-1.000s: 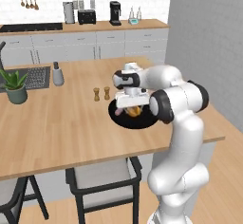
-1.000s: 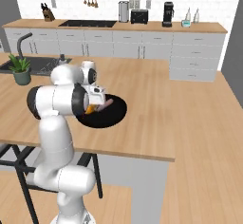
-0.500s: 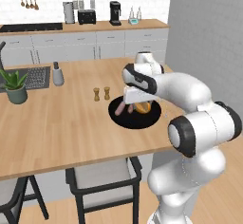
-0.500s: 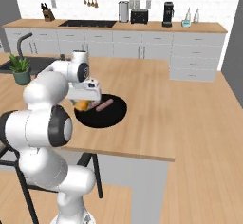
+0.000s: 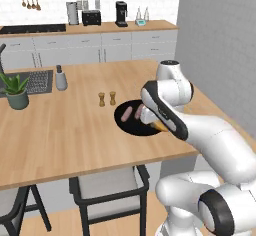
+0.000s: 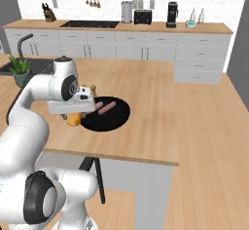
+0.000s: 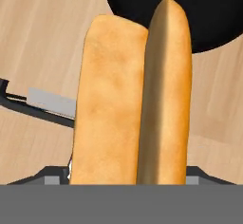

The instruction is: Place one bun and one sausage from the bowl on each plate.

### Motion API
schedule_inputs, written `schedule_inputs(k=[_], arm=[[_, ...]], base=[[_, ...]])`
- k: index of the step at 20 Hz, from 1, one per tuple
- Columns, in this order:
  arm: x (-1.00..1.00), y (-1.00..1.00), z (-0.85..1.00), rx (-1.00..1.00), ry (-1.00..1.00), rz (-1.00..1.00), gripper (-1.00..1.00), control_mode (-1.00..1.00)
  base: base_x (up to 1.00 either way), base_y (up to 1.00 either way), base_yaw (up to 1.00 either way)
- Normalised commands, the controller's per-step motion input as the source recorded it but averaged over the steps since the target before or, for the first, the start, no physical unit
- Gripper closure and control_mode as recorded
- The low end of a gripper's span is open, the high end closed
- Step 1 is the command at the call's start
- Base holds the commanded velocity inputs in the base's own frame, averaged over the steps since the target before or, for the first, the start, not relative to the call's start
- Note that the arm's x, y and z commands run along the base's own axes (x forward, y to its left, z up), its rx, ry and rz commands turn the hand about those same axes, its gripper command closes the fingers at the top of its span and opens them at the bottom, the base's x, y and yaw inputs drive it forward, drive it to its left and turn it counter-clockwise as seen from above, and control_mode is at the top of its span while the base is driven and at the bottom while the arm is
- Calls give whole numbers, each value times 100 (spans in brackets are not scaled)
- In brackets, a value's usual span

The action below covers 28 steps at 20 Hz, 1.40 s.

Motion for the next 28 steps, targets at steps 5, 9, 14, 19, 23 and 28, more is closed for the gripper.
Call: schedule_inputs(k=[5,9,14,19,23,28], arm=[[-83,0,-3,0,10,-14,100,-100],[-11,-4,-18,0,7,-13,100,-100],[-4,0,0,0,0,0,100,-100],[-6,0,0,0,0,0,100,100],[0,0,0,0,0,0,100,100],[0,0,0,0,0,0,100,100]], base=[[0,0,0],[0,0,0],[0,0,0],[-48,46,0],[-48,99,0],[-7,100,0]])
